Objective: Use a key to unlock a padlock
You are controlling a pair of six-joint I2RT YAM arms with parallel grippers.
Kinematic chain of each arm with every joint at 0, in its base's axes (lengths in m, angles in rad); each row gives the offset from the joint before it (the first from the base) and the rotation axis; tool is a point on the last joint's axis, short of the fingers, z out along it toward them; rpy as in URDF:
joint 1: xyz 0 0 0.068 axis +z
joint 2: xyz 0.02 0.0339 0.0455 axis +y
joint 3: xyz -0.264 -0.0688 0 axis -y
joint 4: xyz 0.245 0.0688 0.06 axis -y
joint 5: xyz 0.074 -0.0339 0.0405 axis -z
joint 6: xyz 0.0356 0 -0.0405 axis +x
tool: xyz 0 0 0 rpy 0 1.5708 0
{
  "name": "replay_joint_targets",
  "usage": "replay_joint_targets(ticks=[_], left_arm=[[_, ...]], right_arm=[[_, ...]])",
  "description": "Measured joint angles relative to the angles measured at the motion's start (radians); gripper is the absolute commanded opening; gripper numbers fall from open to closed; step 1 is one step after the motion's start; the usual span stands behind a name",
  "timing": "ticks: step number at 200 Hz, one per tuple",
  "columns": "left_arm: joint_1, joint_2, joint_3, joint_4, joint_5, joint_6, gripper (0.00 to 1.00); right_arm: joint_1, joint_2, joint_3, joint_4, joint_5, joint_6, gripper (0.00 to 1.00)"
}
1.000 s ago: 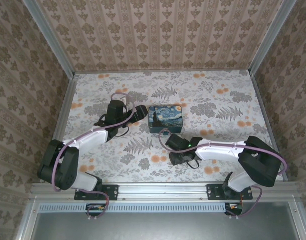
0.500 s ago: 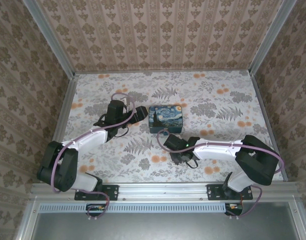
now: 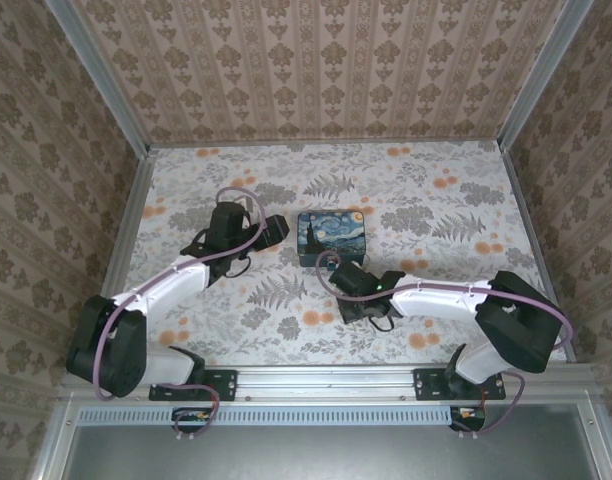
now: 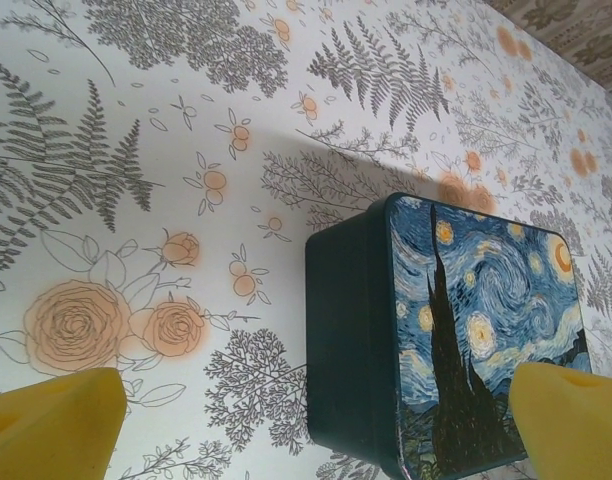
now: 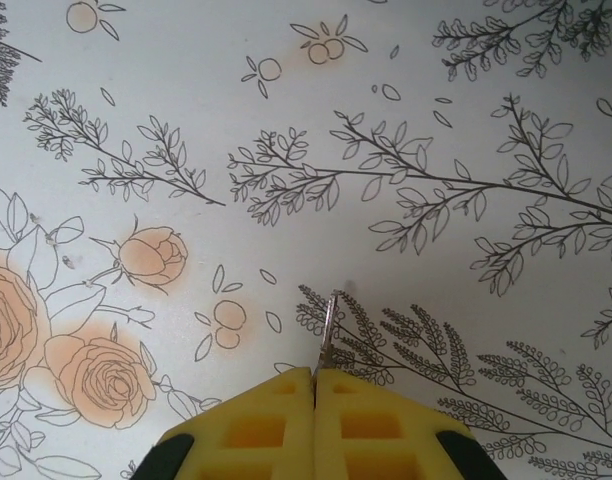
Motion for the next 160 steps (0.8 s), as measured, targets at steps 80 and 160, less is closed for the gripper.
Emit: replay_joint_targets(ticks=[80, 160], left_arm=[[-0.003, 0.000, 0.040, -0.019, 0.046, 0.000, 1.00], [-0.060, 0.030, 0.044, 0.036, 0.092, -0.068, 1.00]], right_arm=[[-0.101, -0.191, -0.023, 0.031, -0.120, 0.004, 0.00], [-0.185, -0.327, -0.075, 0.101, -0.196, 0.061, 0.00]])
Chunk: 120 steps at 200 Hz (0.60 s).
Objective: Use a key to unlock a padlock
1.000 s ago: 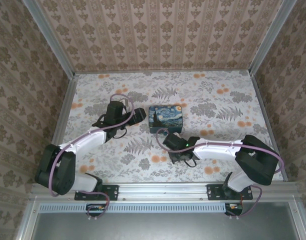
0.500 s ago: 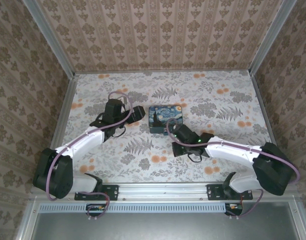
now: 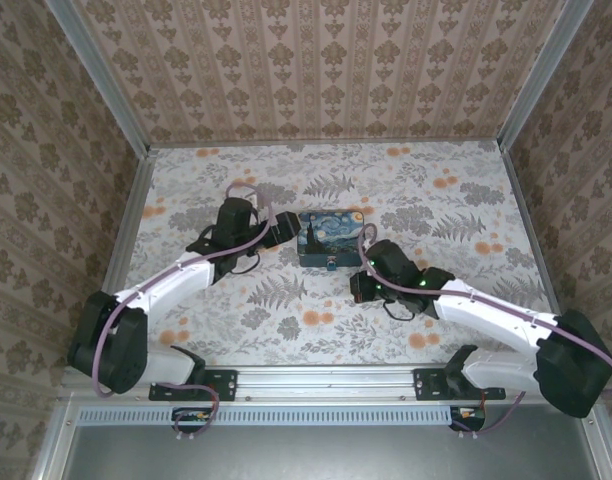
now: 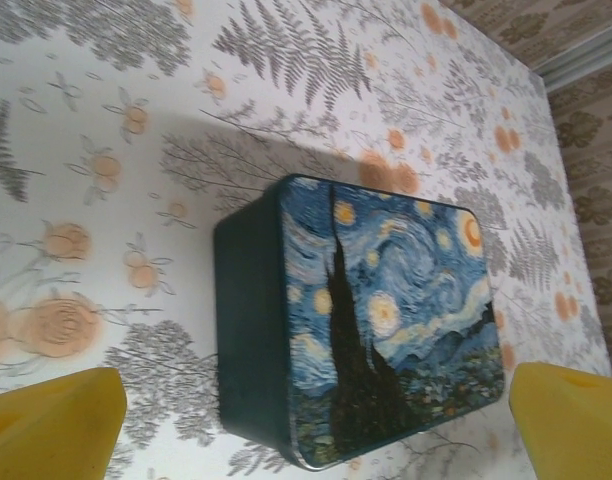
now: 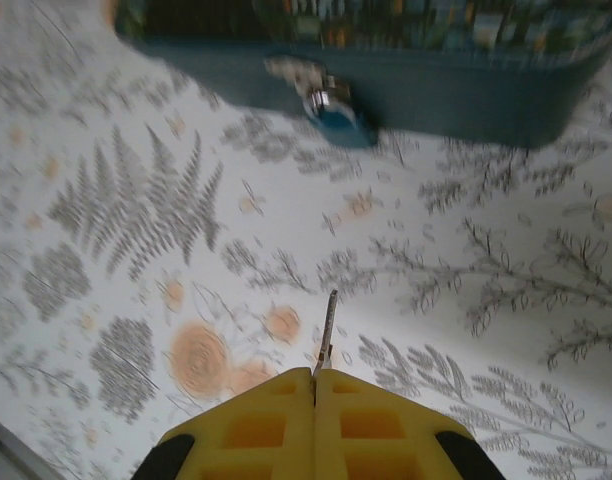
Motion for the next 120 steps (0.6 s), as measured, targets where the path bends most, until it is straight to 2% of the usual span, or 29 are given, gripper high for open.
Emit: replay_joint_targets(ticks=[58, 85, 120], left_arm=[[-0.051, 0.046, 0.000, 0.165, 0.054, -0.236, 1.00], [-0.053, 0.047, 0.000, 0.271, 0.055, -0.396, 1.00], [-0.055, 0.084, -0.006, 0.440, 0.047, -0.630, 0.94]], right_arm=[[-0.090, -0.046, 0.003, 0.192, -0.037, 0.096, 0.00], [-0.132, -0.035, 0.014, 0.303, -0.038, 0.173, 0.00], [-0.161, 0.020, 0.050, 0.457, -0.037, 0.269, 0.00]])
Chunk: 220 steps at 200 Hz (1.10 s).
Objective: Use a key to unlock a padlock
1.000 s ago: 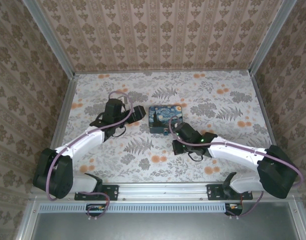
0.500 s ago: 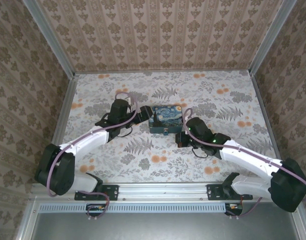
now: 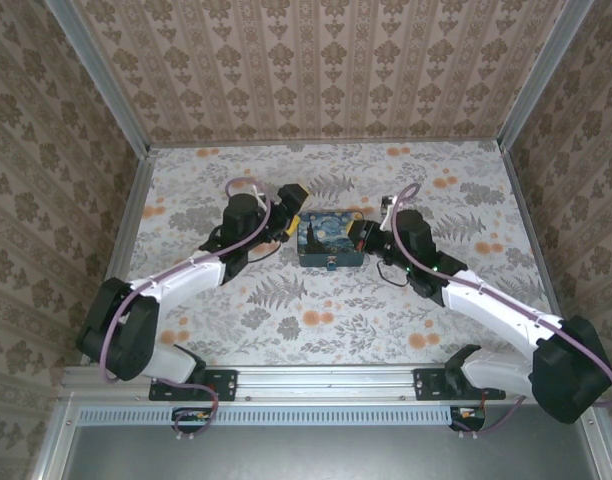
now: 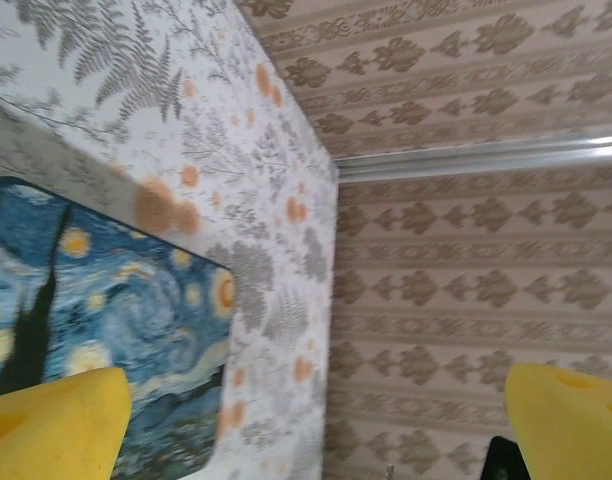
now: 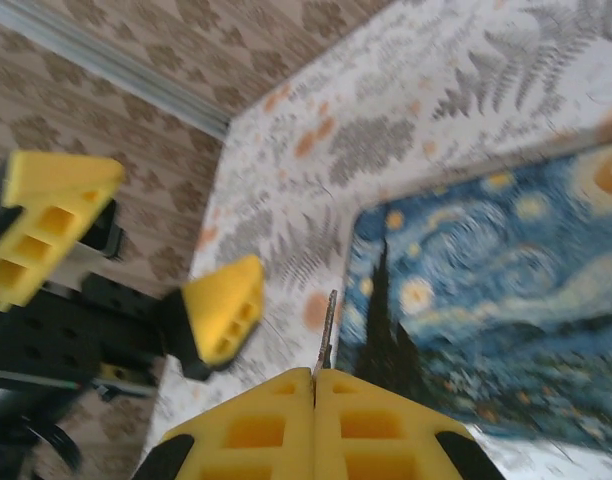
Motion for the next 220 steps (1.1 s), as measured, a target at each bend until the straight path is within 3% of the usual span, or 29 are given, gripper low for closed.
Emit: replay_joint_targets(ticks=[43, 90, 220], left_arm=[[-0.039, 0.104, -0.004, 0.168, -0.016, -0.230, 0.84], [-0.094, 0.224, 0.011, 0.330, -0.037, -0.380, 0.77], [-0.162, 0.270, 0.054, 0.480, -0.072, -0.477, 0.64]], right_arm=[[-0.004, 0.081, 0.031, 0.136, 0.000, 0.087, 0.00], [-0.007, 0.124, 0.041, 0.214, 0.000, 0.145, 0.00], [-0.016, 0.178, 0.043, 0.269, 0.000, 0.175, 0.00]])
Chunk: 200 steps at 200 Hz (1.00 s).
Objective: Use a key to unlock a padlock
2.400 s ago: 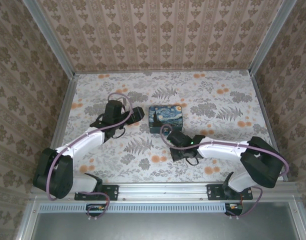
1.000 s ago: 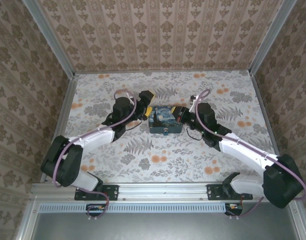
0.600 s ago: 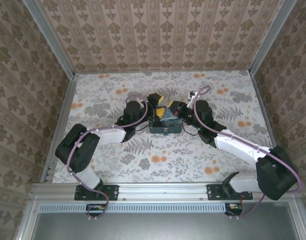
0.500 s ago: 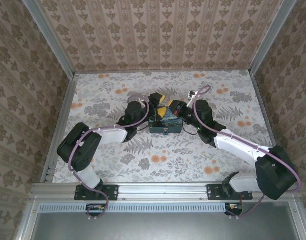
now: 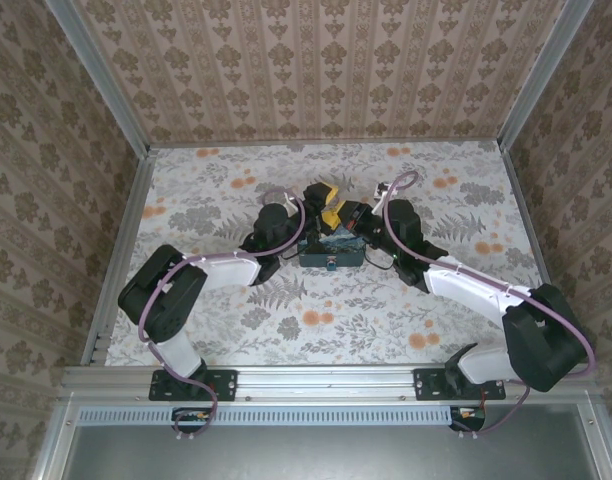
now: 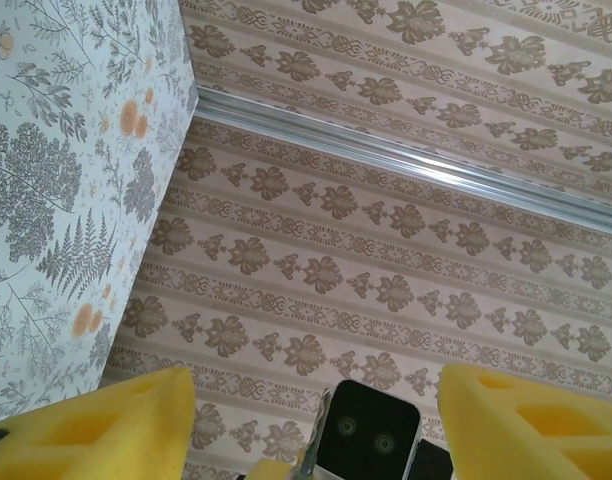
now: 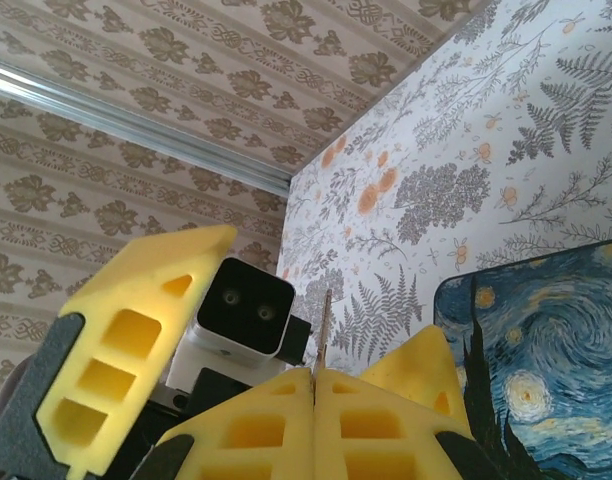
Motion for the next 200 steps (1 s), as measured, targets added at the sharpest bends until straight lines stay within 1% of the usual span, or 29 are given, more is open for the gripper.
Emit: replay_joint_targets(ticks=[32, 56, 106, 132, 154, 200], left_arm=[[0.000, 0.002, 0.000, 0.008, -0.010, -0.001, 0.60], [0.000, 0.004, 0.000, 0.015, -0.018, -0.005, 0.56], [0.001, 0.018, -0.002, 0.021, -0.023, -0.005, 0.50], [0.001, 0.018, -0.009, 0.023, -0.026, -0.005, 0.45], [0.001, 0.018, -0.011, 0.024, -0.029, -0.004, 0.40], [0.001, 0.019, -0.013, 0.024, -0.033, -0.004, 0.33]], right_arm=[[-0.010, 0.000, 0.000, 0.016, 0.000, 0.008, 0.00], [-0.018, 0.000, 0.000, 0.017, 0.000, 0.012, 0.00], [-0.025, -0.002, -0.004, 0.022, 0.000, 0.015, 0.00], [-0.026, -0.002, -0.006, 0.026, 0.000, 0.015, 0.00], [-0.026, -0.002, -0.010, 0.028, 0.000, 0.015, 0.00], [-0.032, -0.003, -0.023, 0.041, 0.002, 0.019, 0.00]])
